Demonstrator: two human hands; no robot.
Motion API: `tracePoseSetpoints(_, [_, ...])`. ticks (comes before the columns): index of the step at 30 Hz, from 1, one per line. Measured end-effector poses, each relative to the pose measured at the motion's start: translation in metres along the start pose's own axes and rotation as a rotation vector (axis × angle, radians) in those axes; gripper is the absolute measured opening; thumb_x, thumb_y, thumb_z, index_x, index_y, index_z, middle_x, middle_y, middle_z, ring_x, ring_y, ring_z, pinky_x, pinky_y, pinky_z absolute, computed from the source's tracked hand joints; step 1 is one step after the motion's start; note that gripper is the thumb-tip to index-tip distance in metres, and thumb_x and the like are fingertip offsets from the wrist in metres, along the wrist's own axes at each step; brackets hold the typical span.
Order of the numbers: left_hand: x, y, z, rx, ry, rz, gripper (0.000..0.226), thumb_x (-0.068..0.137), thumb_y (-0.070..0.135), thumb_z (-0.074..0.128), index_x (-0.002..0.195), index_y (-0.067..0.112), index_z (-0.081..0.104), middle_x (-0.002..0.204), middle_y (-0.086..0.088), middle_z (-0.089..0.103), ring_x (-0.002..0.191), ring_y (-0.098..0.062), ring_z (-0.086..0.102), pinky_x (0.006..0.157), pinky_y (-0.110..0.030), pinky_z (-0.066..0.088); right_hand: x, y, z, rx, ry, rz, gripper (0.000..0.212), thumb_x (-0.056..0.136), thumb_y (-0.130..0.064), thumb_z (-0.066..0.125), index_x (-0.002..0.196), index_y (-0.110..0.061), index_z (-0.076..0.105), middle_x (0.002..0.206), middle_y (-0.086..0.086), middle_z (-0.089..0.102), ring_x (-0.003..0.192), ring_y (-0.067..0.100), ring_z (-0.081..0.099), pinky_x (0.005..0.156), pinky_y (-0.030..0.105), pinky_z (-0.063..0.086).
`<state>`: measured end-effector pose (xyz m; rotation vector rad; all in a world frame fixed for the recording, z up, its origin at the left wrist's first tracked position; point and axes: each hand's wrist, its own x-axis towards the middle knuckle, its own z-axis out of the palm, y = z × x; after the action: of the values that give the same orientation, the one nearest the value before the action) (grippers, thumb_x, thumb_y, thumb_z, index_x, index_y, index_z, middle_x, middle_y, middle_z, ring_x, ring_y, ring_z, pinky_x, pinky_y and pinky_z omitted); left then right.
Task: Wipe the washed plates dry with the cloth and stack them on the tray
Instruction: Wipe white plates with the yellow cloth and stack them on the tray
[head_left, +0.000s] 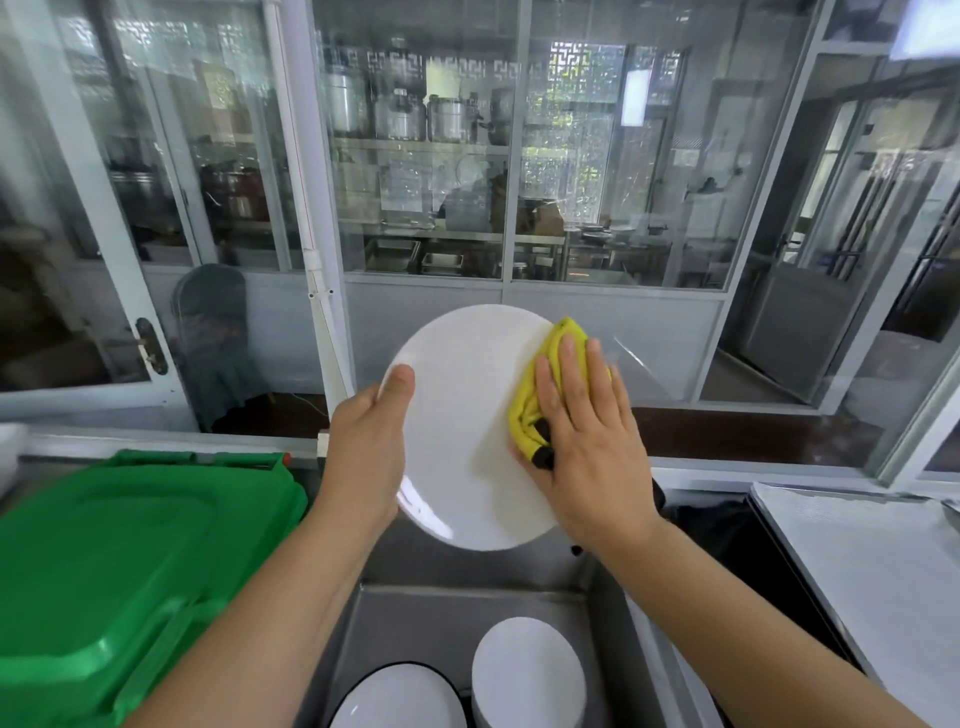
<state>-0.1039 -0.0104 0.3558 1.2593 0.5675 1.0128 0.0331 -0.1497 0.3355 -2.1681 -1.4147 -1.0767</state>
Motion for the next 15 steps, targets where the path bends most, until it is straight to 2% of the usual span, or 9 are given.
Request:
tracePoseSetpoints(5, [0.001,0.000,0.001,-0.119,0.042,-0.038,0.027,0.092,0.045,0.055,0.081,0.027,0.071,0.084,0.008,0.075,0.075,-0.013,0.072,0.067,-0.031,0.054,-0.025,-0.027,0.000,0.051,-0.059,-0.102,0.072,0.090,-0.049,0.042,0.148,-0.007,0.030,0.156,0.016,0.021,0.145,0.037,0.015,0.115,0.052,0.018])
tracePoseSetpoints(7, [0.002,-0.001,0.000,-0.089,0.052,-0.052,0.029,0.091,0.048,0.054,0.079,0.028,0.071,0.081,0.010,0.074,0.076,-0.014,0.071,0.069,-0.034,0.055,-0.019,-0.021,-0.004,0.018,-0.102,-0.127,0.074,0.087,-0.046,0.043,0.148,-0.007,0.030,0.155,0.016,0.023,0.144,0.037,0.016,0.113,0.053,0.024])
tracePoseSetpoints(9, [0.002,-0.002,0.002,-0.068,0.052,-0.059,0.029,0.091,0.049,0.054,0.084,0.025,0.068,0.080,0.010,0.074,0.083,-0.017,0.070,0.074,-0.036,0.055,-0.002,-0.012,-0.009,0.016,-0.089,-0.069,0.073,0.087,-0.043,0.045,0.148,-0.006,0.028,0.154,0.016,0.025,0.143,0.038,0.019,0.113,0.053,0.026])
tracePoseSetpoints(11, [0.002,-0.002,0.005,-0.047,0.055,-0.054,0.030,0.091,0.050,0.054,0.087,0.022,0.065,0.078,0.011,0.074,0.085,-0.020,0.070,0.076,-0.036,0.056,0.018,-0.008,-0.014,0.075,-0.053,-0.001,0.076,0.091,-0.038,0.052,0.149,-0.004,0.017,0.155,0.013,0.019,0.144,0.035,0.013,0.117,0.050,0.018])
tracePoseSetpoints(13, [0.002,0.001,0.007,-0.050,0.067,-0.049,0.030,0.091,0.050,0.054,0.084,0.022,0.064,0.074,0.011,0.074,0.079,-0.017,0.070,0.071,-0.033,0.056,0.030,-0.010,-0.014,0.129,-0.057,0.000,0.081,0.092,-0.034,0.055,0.148,-0.002,0.006,0.156,0.010,0.010,0.146,0.032,0.005,0.119,0.045,0.009])
tracePoseSetpoints(15, [0.002,0.002,0.009,-0.041,0.057,-0.040,0.030,0.092,0.049,0.053,0.082,0.023,0.064,0.077,0.008,0.074,0.073,-0.012,0.070,0.065,-0.027,0.056,0.035,-0.019,-0.013,0.171,-0.080,-0.049,0.078,0.091,-0.029,0.051,0.149,0.000,0.009,0.157,0.012,0.010,0.146,0.032,0.004,0.119,0.047,0.011])
